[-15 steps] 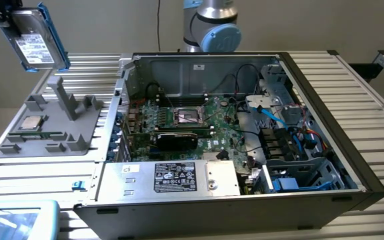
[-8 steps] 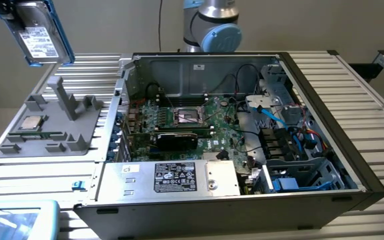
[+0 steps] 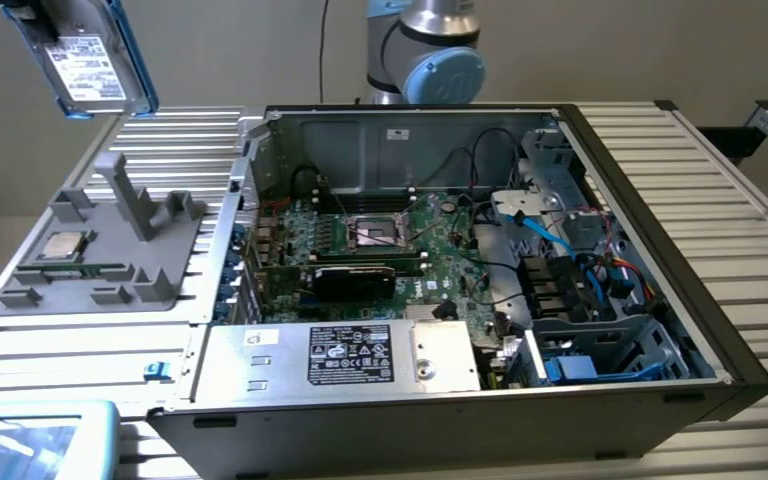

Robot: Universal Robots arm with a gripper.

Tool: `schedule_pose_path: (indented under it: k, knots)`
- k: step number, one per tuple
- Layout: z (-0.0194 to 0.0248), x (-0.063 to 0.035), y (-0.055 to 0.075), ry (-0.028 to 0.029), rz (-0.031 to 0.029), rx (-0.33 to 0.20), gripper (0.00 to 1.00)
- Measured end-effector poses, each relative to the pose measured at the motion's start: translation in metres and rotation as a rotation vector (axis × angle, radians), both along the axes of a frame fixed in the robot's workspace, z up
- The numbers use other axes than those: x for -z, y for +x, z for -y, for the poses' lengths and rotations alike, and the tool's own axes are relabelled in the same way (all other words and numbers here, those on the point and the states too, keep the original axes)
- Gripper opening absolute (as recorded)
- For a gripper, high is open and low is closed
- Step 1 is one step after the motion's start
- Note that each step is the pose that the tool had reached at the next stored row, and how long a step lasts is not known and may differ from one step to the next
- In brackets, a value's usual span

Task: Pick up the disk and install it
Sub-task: 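Pick up the disk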

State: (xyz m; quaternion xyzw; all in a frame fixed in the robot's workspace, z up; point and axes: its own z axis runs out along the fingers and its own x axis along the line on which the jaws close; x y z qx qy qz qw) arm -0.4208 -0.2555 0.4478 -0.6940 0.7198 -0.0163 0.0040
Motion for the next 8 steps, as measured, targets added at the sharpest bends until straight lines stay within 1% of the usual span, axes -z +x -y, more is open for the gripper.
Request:
schedule_pose_path:
  k: [8]
  knots:
    - [0.0005,-0.0157,0.019,0.0034,0.0000,0.000,0.37]
